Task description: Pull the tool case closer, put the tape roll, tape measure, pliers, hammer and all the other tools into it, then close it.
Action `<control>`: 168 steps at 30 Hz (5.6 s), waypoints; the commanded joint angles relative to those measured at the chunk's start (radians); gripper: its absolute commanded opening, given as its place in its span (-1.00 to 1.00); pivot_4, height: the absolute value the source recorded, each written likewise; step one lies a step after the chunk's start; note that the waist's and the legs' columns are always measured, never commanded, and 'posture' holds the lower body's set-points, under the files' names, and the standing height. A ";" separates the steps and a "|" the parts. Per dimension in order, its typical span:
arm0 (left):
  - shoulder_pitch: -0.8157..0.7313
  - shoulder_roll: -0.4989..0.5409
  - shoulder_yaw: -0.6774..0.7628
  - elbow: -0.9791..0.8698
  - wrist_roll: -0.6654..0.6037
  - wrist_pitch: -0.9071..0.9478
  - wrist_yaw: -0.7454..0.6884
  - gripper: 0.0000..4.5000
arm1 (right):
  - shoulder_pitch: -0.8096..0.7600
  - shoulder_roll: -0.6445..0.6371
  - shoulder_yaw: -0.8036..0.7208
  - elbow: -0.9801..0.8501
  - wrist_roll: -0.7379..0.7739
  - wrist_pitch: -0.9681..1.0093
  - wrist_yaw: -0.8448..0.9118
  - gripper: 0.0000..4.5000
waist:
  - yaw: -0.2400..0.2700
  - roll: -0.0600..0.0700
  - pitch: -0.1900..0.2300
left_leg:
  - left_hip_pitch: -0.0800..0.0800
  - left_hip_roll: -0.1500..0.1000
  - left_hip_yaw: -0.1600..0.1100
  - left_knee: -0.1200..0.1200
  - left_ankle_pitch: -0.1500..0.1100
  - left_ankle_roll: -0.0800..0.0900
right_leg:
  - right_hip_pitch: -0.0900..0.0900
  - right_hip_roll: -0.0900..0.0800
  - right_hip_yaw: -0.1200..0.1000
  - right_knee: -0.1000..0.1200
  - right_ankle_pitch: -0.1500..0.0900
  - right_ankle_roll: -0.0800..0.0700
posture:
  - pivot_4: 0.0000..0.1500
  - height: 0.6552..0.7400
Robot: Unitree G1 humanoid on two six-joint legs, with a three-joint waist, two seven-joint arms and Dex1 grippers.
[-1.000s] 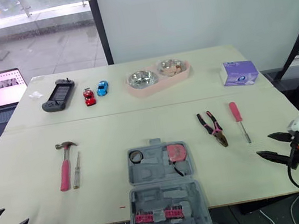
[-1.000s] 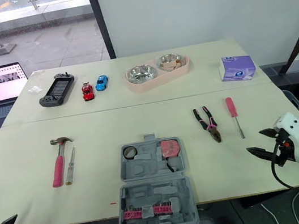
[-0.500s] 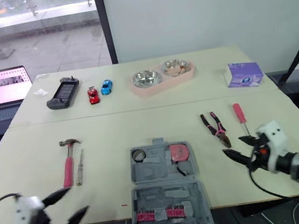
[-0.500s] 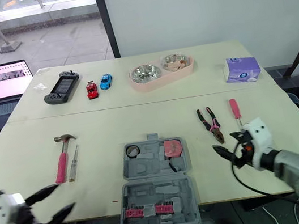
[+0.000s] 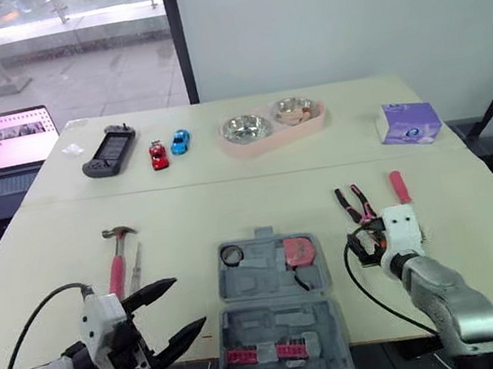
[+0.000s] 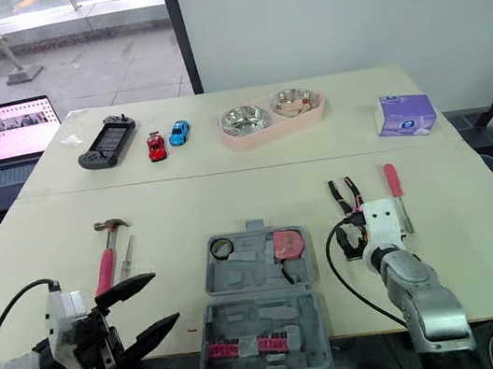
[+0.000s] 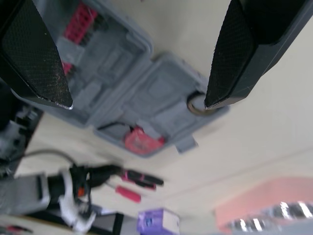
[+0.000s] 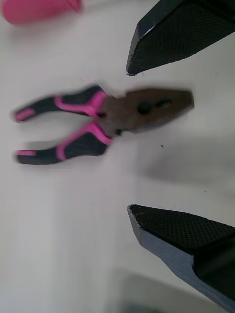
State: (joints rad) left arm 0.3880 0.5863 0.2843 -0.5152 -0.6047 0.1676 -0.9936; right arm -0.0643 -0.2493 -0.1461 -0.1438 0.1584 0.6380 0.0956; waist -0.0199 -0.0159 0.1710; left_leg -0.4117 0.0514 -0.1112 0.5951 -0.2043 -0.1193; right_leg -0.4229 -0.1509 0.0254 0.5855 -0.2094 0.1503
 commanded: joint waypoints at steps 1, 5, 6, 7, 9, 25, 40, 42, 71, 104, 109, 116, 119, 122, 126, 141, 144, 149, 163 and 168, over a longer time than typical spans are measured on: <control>0.020 0.014 0.006 -0.036 -0.024 -0.035 -0.043 1.00 | -0.061 0.005 -0.028 0.088 -0.013 -0.066 -0.020 0.98 | -0.001 0.000 0.000 | 0.000 0.000 0.000 0.000 0.000 0.000 | 0.000 0.000 0.000 0.000 0.000 0.000 | 1.00 1.00; 0.043 0.033 0.008 -0.044 -0.036 -0.019 -0.061 1.00 | -0.089 0.006 -0.030 0.160 -0.011 -0.084 -0.018 0.98 | -0.002 0.000 0.000 | 0.001 0.000 -0.001 0.000 0.000 0.000 | 0.000 0.000 0.000 0.002 0.000 0.000 | 1.00 1.00; 0.046 0.036 0.008 -0.047 -0.038 -0.017 -0.061 1.00 | -0.089 0.007 -0.033 0.164 -0.007 -0.084 -0.016 0.98 | -0.002 0.000 0.000 | 0.001 0.000 -0.001 0.000 0.000 0.000 | 0.000 0.000 0.000 0.002 -0.001 0.002 | 1.00 1.00; 0.048 0.039 0.008 -0.050 -0.039 -0.016 -0.059 1.00 | -0.088 0.005 -0.032 0.169 -0.007 -0.087 -0.013 0.87 | -0.001 -0.001 0.000 | 0.001 0.000 -0.001 0.001 0.000 0.000 | 0.001 0.000 0.000 0.002 -0.002 0.004 | 1.00 1.00; 0.050 0.040 0.007 -0.053 -0.039 -0.018 -0.057 1.00 | -0.086 0.004 -0.035 0.177 -0.002 -0.094 -0.006 0.64 | 0.000 0.000 -0.001 | 0.001 0.000 -0.001 0.001 0.000 0.000 | 0.001 0.000 0.000 0.002 -0.002 0.004 | 1.00 1.00; 0.016 0.034 0.017 0.002 -0.017 -0.037 -0.032 1.00 | -0.102 -0.109 -0.009 -0.074 0.040 -0.116 0.169 -0.57 | 0.000 0.006 0.004 | 0.001 0.000 -0.001 0.001 0.000 0.000 | 0.000 0.000 0.000 0.001 -0.003 0.004 | 1.00 1.00; -0.019 0.106 0.066 0.153 -0.039 -0.042 -0.174 1.00 | -0.784 -0.681 0.524 -0.401 0.335 0.492 0.886 -0.57 | 0.000 0.009 0.009 | -0.007 0.000 -0.001 0.001 0.000 0.000 | -0.006 0.000 0.000 0.000 -0.003 0.004 | 1.00 1.00; 0.008 0.111 0.076 0.141 -0.040 -0.051 -0.200 1.00 | -0.862 -0.656 0.647 -0.389 0.286 0.533 0.877 -0.57 | 0.000 0.009 0.009 | -0.010 0.000 -0.002 0.001 0.000 0.000 | -0.009 0.001 0.000 0.000 0.000 0.001 | 1.00 1.00; 0.069 0.101 0.150 0.054 -0.069 -0.051 -0.185 1.00 | -0.921 -0.379 0.939 -0.191 0.170 0.622 0.757 -0.57 | -0.004 0.008 0.009 | -0.013 0.000 -0.003 0.003 0.001 -0.001 | -0.017 0.001 0.000 0.013 0.000 0.001 | 1.00 1.00; 0.025 0.111 0.143 0.079 -0.053 -0.035 -0.162 1.00 | -0.597 -0.205 0.667 -0.178 0.114 0.301 0.669 0.61 | -0.024 0.007 0.008 | -0.002 0.000 -0.004 0.003 0.002 0.000 | -0.007 0.002 0.000 0.014 -0.002 0.004 | 1.00 1.00; 0.025 0.106 0.139 0.080 -0.052 -0.036 -0.160 1.00 | -0.433 -0.136 0.613 -0.095 0.093 0.069 0.628 -0.33 | -0.025 0.006 0.008 | -0.002 0.000 -0.004 0.003 0.002 0.000 | -0.006 0.002 0.000 0.014 -0.002 0.004 | 1.00 1.00; 0.034 0.105 0.148 0.079 -0.056 -0.032 -0.158 1.00 | -0.324 -0.098 0.631 -0.009 0.029 -0.082 0.604 -0.99 | -0.025 0.006 0.008 | 0.001 0.000 -0.004 0.002 0.002 0.000 | -0.004 0.002 0.000 0.014 -0.003 0.005 | 1.00 1.00; 0.042 0.105 0.150 0.075 -0.057 -0.031 -0.158 1.00 | -0.299 -0.100 0.633 0.001 0.012 -0.088 0.612 -0.99 | -0.025 0.006 0.008 | 0.001 0.000 -0.004 0.002 0.002 0.000 | -0.004 0.002 0.000 0.013 -0.002 0.005 | 1.00 1.00; 0.048 0.105 0.150 0.071 -0.058 -0.030 -0.156 1.00 | -0.276 -0.109 0.634 0.021 -0.009 -0.097 0.615 -0.99 | -0.025 0.006 0.007 | 0.001 0.000 -0.004 0.002 0.002 0.000 | -0.004 0.002 0.000 0.014 -0.003 0.005 | 1.00 1.00; 0.054 0.105 0.151 0.066 -0.060 -0.029 -0.154 1.00 | -0.241 -0.126 0.649 0.069 -0.057 -0.104 0.600 -0.99 | -0.025 0.005 0.007 | 0.001 0.000 -0.004 0.002 0.002 0.000 | -0.004 0.002 0.000 0.013 -0.003 0.005 | 1.00 1.00; 0.030 0.118 0.145 0.086 -0.050 -0.018 -0.150 1.00 | -0.200 -0.179 0.732 0.192 -0.174 0.052 0.574 -0.99 | -0.013 0.005 -0.039 | 0.006 0.000 -0.004 0.002 -0.001 -0.004 | 0.003 0.001 0.000 0.000 -0.004 0.006 | 1.00 1.00; 0.017 0.120 0.140 0.094 -0.044 -0.005 -0.133 1.00 | -0.213 -0.155 0.673 0.118 -0.115 0.016 0.594 -0.99 | -0.013 0.005 -0.039 | 0.005 0.000 -0.004 0.002 -0.001 -0.004 | 0.003 0.001 -0.001 -0.002 -0.004 0.006 | 1.00 1.00; -0.025 0.125 0.102 0.117 0.071 0.036 -0.008 1.00 | -0.244 -0.143 0.548 -0.073 0.018 -0.034 0.672 -0.99 | -0.001 0.005 -0.027 | 0.002 0.000 -0.004 0.001 0.001 -0.001 | 0.000 0.001 -0.001 -0.002 -0.004 0.006 | 1.00 1.00; -0.320 0.181 -0.186 0.431 0.292 -0.050 -0.105 -0.51 | -0.267 -0.688 0.374 -0.161 0.205 0.162 1.007 -1.00 | 0.001 0.001 -0.005 | -0.004 -0.001 -0.003 0.001 0.001 -0.001 | -0.004 0.000 -0.001 0.002 -0.004 0.006 | 1.00 1.00; -0.390 0.153 -0.295 0.443 0.333 -0.021 -0.110 -0.98 | -0.268 -0.714 0.479 -0.134 0.088 0.136 0.976 -1.00 | 0.005 0.001 -0.004 | -0.004 0.000 -0.003 -0.001 0.001 0.000 | -0.006 0.001 -0.001 0.007 -0.004 0.007 | 1.00 1.00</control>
State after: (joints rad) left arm 0.0123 0.7400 0.0053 -0.0594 -0.2820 0.1450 -1.1052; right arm -0.3230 -0.9566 0.3166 -0.2583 0.2744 0.7903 1.0755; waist -0.0147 -0.0153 0.1667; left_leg -0.4153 0.0511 -0.1138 0.5944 -0.2032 -0.1195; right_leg -0.4296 -0.1500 0.0247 0.5933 -0.2136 0.1577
